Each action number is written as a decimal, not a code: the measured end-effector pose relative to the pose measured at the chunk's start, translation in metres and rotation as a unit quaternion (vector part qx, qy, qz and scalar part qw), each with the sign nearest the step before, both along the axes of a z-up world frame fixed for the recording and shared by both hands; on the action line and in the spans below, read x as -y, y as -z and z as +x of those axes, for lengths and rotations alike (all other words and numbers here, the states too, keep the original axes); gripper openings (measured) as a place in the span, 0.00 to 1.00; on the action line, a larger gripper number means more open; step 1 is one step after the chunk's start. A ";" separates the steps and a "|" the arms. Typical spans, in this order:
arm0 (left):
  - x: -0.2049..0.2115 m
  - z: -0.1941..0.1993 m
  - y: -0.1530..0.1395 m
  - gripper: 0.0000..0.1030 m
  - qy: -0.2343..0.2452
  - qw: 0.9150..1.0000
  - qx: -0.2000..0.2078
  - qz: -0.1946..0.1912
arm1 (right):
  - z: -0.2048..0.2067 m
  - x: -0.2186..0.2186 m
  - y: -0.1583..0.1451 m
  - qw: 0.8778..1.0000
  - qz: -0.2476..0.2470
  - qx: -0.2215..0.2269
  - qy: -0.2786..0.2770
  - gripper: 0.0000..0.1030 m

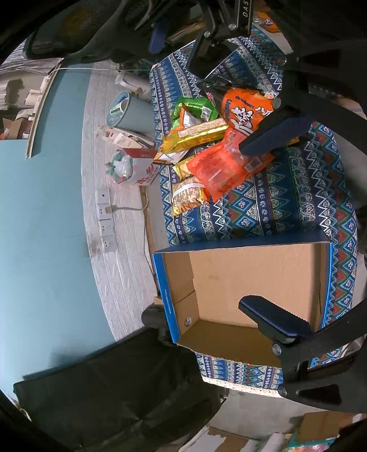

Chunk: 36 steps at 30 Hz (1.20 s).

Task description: Organize snacks

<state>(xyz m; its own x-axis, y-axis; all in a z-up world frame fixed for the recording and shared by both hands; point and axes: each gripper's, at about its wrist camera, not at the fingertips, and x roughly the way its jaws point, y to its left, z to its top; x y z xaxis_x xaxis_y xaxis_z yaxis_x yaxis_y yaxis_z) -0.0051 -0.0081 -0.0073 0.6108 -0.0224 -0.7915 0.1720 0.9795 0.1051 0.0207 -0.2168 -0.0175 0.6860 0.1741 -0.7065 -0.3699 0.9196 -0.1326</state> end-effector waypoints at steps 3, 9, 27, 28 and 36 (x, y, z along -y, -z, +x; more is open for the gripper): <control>0.000 0.000 0.000 0.97 0.001 1.000 0.000 -0.001 | 0.001 0.000 -0.001 1.000 -0.001 -0.001 0.000 0.84; 0.001 0.000 0.001 0.97 0.005 1.000 -0.001 0.000 | -0.003 -0.002 0.002 1.000 -0.001 -0.002 -0.002 0.84; 0.002 0.000 0.000 0.97 0.006 1.000 -0.002 -0.003 | -0.001 -0.001 0.001 1.000 -0.001 -0.003 -0.001 0.84; 0.002 0.001 0.000 0.97 0.006 1.000 -0.002 -0.003 | -0.001 0.000 0.001 1.000 -0.002 -0.003 -0.001 0.84; 0.004 0.000 0.000 0.97 0.011 1.000 -0.004 -0.001 | 0.000 0.002 0.002 1.000 -0.004 -0.008 0.001 0.84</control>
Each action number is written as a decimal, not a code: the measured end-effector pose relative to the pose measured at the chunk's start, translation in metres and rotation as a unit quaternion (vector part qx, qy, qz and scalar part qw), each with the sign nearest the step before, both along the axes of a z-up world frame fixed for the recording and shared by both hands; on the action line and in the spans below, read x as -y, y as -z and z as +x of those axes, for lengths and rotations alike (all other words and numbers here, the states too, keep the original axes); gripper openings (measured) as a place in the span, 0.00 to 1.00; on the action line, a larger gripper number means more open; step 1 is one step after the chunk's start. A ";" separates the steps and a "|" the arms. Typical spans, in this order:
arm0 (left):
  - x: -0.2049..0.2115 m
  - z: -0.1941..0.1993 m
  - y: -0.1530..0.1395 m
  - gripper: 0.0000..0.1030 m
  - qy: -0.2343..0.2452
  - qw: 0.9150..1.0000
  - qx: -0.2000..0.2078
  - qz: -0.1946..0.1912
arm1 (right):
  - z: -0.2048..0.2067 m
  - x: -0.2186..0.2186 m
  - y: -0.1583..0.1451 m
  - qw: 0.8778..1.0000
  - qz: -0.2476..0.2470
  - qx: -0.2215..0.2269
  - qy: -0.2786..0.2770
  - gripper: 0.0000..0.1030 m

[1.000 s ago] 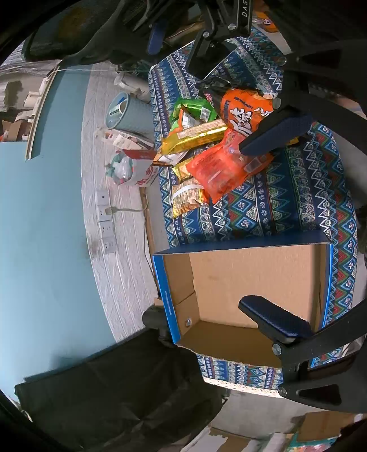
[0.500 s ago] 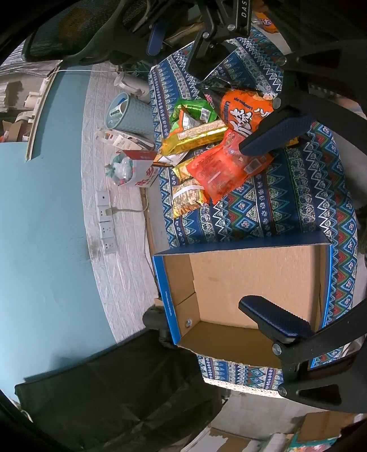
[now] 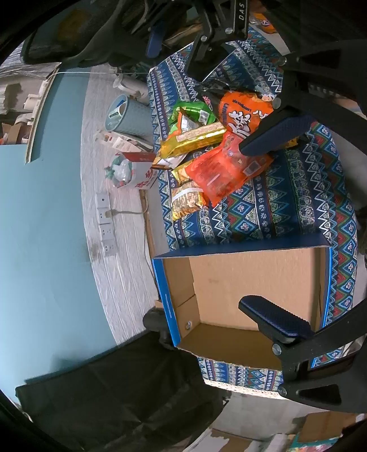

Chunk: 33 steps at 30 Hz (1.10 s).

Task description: Organize snacks

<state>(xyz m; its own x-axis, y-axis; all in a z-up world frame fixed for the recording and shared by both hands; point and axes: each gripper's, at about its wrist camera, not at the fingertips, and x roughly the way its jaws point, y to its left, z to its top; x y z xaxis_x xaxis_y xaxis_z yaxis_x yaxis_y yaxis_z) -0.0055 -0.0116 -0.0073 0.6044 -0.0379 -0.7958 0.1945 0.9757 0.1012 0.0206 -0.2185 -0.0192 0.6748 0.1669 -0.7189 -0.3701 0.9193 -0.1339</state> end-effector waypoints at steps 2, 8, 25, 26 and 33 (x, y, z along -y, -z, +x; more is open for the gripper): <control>0.000 -0.001 0.000 0.97 0.001 1.000 0.001 0.000 | 0.001 0.000 0.000 1.000 0.000 -0.001 0.000 0.84; 0.000 -0.001 0.000 0.97 0.001 1.000 0.001 0.000 | 0.000 0.000 0.000 1.000 0.000 -0.001 0.000 0.84; 0.016 -0.002 0.004 0.97 0.024 1.000 -0.005 -0.004 | 0.003 0.011 0.005 1.000 0.003 -0.013 0.012 0.84; 0.018 -0.003 0.005 0.97 0.025 1.000 -0.005 -0.003 | 0.003 0.012 0.005 1.000 0.003 -0.014 0.014 0.84; 0.030 -0.003 0.011 0.97 0.039 0.999 -0.018 -0.004 | 0.004 0.026 0.010 0.999 0.007 -0.025 0.029 0.84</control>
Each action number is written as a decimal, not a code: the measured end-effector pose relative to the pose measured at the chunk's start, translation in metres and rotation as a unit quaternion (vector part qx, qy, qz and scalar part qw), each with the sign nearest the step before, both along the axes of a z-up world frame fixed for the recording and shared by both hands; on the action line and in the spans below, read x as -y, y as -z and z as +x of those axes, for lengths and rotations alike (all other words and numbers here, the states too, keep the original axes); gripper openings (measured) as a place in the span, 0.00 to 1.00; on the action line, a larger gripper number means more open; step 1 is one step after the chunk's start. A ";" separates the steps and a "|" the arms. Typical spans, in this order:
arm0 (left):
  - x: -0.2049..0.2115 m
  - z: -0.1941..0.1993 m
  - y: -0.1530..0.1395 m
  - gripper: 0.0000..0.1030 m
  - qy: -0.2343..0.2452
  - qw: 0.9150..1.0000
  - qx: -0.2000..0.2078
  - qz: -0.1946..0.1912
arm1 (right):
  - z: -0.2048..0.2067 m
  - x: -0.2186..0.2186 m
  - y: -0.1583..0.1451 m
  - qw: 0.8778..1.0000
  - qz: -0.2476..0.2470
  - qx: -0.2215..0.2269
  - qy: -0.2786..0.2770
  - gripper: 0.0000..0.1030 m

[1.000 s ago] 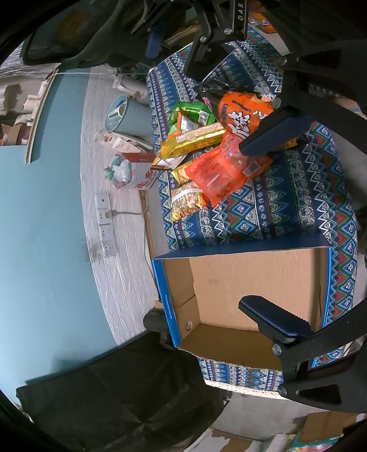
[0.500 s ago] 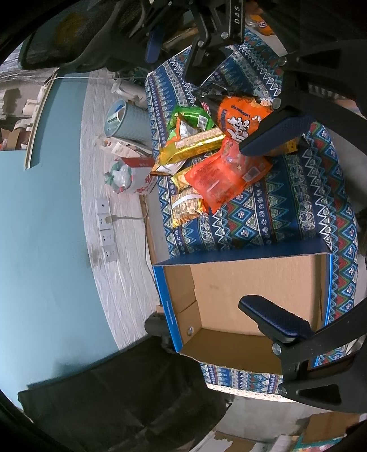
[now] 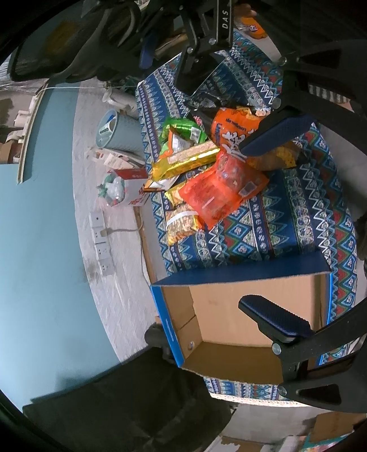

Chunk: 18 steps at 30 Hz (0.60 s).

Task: Organize snacks
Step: 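Grasp the orange chip bag with the left tool while the right tool grasps the black bag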

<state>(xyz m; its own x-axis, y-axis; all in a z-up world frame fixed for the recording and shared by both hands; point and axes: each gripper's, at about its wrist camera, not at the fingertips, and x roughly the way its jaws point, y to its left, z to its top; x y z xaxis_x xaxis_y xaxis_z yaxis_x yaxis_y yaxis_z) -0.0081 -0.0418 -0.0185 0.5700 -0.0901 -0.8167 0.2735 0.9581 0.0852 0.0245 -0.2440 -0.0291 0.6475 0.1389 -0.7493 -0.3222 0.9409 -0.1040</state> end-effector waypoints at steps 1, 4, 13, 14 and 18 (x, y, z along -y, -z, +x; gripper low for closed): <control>0.002 0.000 0.001 0.97 0.002 1.000 -0.002 0.001 | -0.001 0.002 0.001 1.000 0.000 -0.001 0.002 0.84; 0.010 -0.002 0.004 0.97 0.011 1.000 -0.004 0.004 | -0.001 0.008 0.003 1.000 0.001 -0.006 0.011 0.84; 0.043 -0.004 0.026 0.97 0.055 0.998 -0.021 0.024 | 0.001 0.034 0.015 0.999 0.004 -0.027 0.045 0.84; 0.049 -0.004 0.031 0.97 0.062 0.997 -0.029 0.027 | 0.002 0.036 0.017 0.998 0.003 -0.030 0.050 0.84; 0.064 -0.006 0.045 0.97 0.088 0.994 -0.061 0.011 | 0.006 0.049 0.025 0.996 0.004 -0.050 0.067 0.84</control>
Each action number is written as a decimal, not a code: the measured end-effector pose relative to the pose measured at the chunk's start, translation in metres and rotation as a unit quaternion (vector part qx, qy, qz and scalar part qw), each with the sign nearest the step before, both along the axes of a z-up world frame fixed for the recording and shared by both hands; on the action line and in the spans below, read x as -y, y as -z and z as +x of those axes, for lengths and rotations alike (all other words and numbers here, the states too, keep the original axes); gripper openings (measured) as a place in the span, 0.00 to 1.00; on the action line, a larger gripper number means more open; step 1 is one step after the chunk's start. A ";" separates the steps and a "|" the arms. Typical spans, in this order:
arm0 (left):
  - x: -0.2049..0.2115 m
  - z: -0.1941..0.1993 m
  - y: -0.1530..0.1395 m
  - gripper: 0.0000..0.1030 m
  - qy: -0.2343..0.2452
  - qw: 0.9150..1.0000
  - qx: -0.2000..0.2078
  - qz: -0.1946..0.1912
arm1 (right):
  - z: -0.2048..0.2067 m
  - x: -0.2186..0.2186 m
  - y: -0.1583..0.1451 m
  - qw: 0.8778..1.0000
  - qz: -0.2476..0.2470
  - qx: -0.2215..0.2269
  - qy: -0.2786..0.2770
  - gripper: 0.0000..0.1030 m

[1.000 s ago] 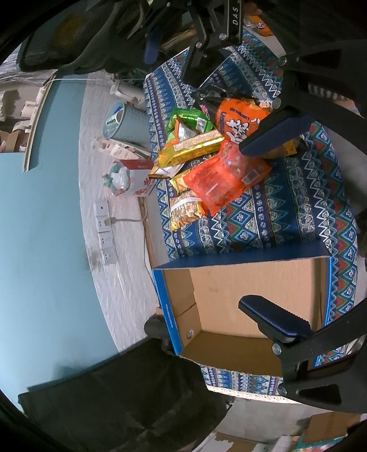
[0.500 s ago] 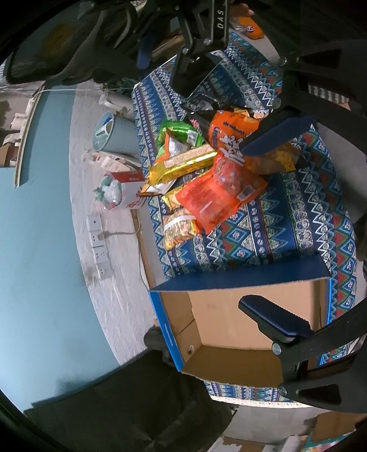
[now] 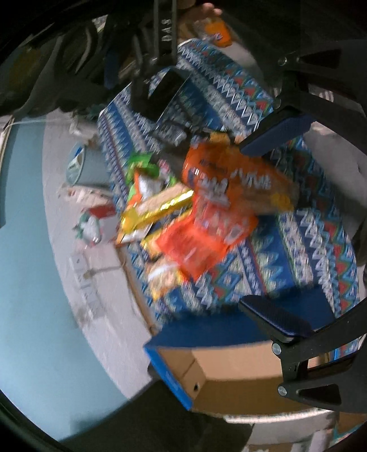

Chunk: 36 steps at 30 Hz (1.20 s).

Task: Organize snacks
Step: 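Grasp the orange chip bag with the left tool while the right tool grasps the black bag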

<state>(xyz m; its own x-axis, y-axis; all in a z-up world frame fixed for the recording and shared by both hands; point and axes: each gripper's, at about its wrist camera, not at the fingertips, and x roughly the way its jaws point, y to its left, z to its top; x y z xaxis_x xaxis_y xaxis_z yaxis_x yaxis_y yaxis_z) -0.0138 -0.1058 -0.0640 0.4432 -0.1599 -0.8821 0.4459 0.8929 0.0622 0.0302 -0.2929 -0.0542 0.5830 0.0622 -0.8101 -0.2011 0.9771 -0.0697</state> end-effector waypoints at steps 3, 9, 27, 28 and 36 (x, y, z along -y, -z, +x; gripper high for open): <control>0.013 0.001 0.013 0.97 0.017 1.000 -0.027 -0.003 | 0.002 0.011 0.005 1.000 0.008 -0.012 0.014 0.84; 0.030 0.008 0.036 0.97 0.028 0.998 -0.048 0.013 | 0.004 0.030 0.018 0.999 0.011 -0.033 0.034 0.84; 0.065 0.030 0.093 0.70 0.062 0.992 -0.083 0.067 | 0.021 0.060 0.068 0.993 0.016 -0.100 0.062 0.84; 0.065 0.030 0.093 0.70 0.061 0.992 -0.082 0.069 | 0.023 0.060 0.073 0.992 0.020 -0.107 0.059 0.84; 0.054 0.030 0.085 0.57 0.054 0.995 -0.079 0.036 | 0.041 0.050 0.113 0.988 0.009 -0.152 0.023 0.84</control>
<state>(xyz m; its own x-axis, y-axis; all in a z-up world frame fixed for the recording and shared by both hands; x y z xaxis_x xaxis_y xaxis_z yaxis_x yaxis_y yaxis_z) 0.0164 -0.1594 -0.1487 0.2811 -0.1323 -0.9505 0.5482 0.8351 0.0458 0.0715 -0.3426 -0.1673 0.3156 0.0572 -0.9472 -0.1657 0.9862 0.0043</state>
